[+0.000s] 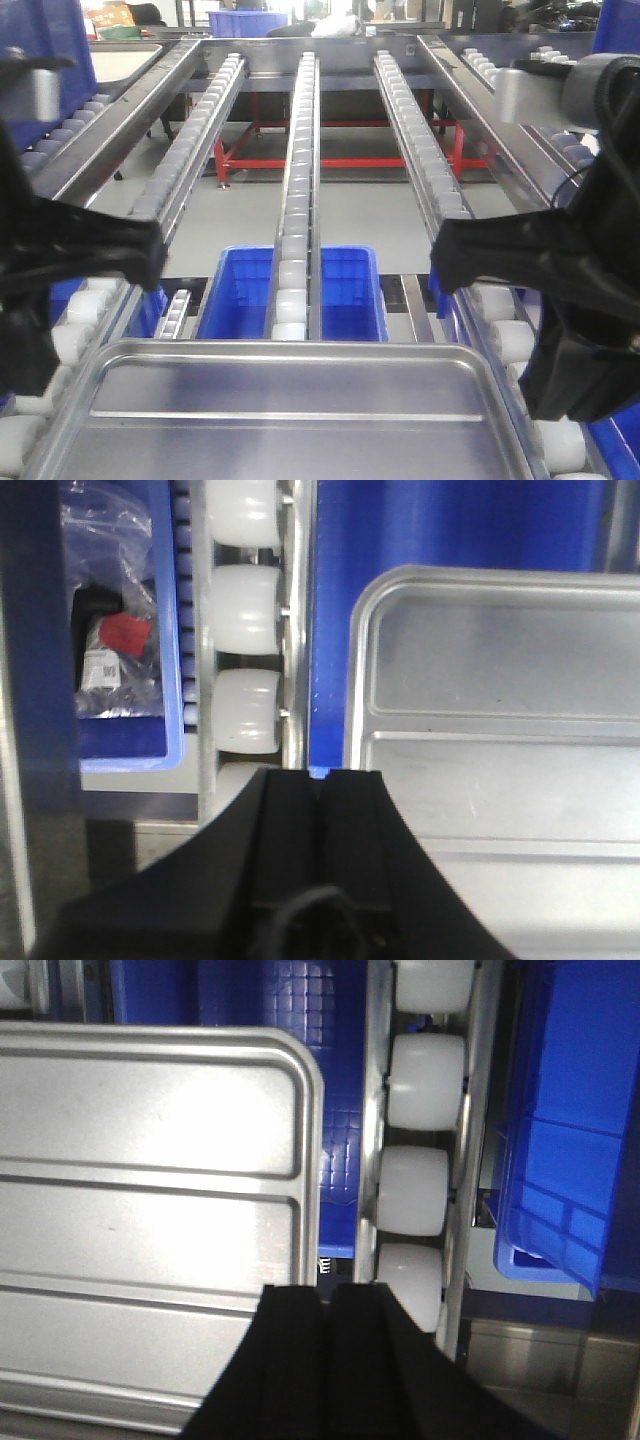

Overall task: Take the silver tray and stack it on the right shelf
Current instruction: 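Position both open grippers around the tray's opposite side rims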

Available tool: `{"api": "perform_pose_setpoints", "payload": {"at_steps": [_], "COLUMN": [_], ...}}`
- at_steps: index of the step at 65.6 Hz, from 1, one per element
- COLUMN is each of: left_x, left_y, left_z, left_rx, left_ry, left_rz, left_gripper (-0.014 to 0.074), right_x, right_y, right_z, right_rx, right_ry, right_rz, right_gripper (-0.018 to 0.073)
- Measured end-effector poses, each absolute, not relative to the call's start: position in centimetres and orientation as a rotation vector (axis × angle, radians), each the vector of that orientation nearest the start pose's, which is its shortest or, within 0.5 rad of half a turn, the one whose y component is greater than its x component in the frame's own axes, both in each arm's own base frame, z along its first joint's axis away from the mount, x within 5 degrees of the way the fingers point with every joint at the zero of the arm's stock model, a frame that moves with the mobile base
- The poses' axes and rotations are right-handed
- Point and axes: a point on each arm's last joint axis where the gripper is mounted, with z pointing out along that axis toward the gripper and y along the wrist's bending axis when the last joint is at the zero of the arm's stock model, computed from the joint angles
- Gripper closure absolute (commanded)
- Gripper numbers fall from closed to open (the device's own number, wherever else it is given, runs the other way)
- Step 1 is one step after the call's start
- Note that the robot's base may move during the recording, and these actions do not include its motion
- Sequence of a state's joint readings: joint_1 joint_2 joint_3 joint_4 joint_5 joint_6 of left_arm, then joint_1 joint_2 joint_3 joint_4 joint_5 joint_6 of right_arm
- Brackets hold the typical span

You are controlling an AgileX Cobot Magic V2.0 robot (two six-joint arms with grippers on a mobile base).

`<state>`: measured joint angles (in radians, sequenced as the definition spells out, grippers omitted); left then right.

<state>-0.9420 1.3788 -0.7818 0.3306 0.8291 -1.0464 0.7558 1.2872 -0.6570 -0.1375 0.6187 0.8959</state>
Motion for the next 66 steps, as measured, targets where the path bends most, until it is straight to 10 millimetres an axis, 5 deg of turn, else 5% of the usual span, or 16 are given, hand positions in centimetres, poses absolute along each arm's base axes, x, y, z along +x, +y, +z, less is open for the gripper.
{"api": "perform_pose_setpoints", "payload": {"at_steps": [20, 57, 66], "left_x": [15.9, 15.8, 15.7], "left_y": [-18.2, -18.4, -18.5], "left_z": [21.0, 20.9, 20.8], "left_rx": [0.135, 0.148, 0.132], "left_ry": [2.811, 2.81, 2.827], "left_rz": [-0.036, -0.035, -0.043], "left_gripper": [0.0687, 0.0683, 0.049], "right_x": [17.1, 17.6, 17.6], "right_y": [15.2, 15.7, 15.7], "right_z": [19.8, 18.9, 18.9], "right_rx": [0.061, 0.06, 0.06], "right_ry": [2.792, 2.801, 2.801], "right_rz": [0.31, 0.308, 0.308], "right_gripper": [0.0255, 0.0246, 0.0246]}}
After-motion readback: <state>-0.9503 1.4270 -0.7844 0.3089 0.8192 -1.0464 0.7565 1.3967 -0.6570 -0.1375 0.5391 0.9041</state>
